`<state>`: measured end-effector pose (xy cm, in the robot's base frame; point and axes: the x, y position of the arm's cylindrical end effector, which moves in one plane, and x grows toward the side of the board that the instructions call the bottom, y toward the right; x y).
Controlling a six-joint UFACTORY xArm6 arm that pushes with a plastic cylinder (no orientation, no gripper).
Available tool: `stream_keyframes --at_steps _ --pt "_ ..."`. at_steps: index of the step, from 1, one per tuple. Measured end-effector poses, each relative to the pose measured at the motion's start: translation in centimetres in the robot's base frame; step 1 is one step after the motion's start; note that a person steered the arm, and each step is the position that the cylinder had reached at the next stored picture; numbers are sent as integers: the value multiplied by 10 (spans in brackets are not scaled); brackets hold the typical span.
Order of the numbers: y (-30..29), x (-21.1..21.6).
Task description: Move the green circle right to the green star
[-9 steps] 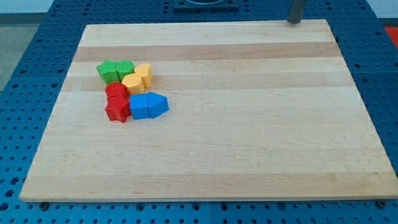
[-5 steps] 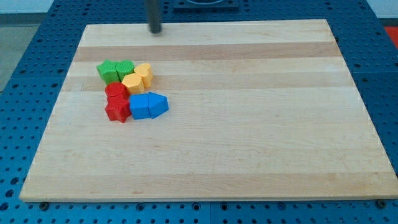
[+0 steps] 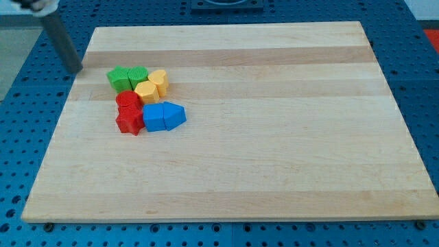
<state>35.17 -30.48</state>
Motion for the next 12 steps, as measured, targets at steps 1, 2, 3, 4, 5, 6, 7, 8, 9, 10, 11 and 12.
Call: stream_keyframes --at_steps 1,2,3,4,5,6,7,8,9,10,11,12 --pt "3 12" --pt "27 13" --pt "58 13" --pt "85 13" --pt "116 13" --pt "164 13" --pt "225 13" --pt "238 13" --pt "157 13" --pt "93 5" --pt "97 -55" --pt "162 -61"
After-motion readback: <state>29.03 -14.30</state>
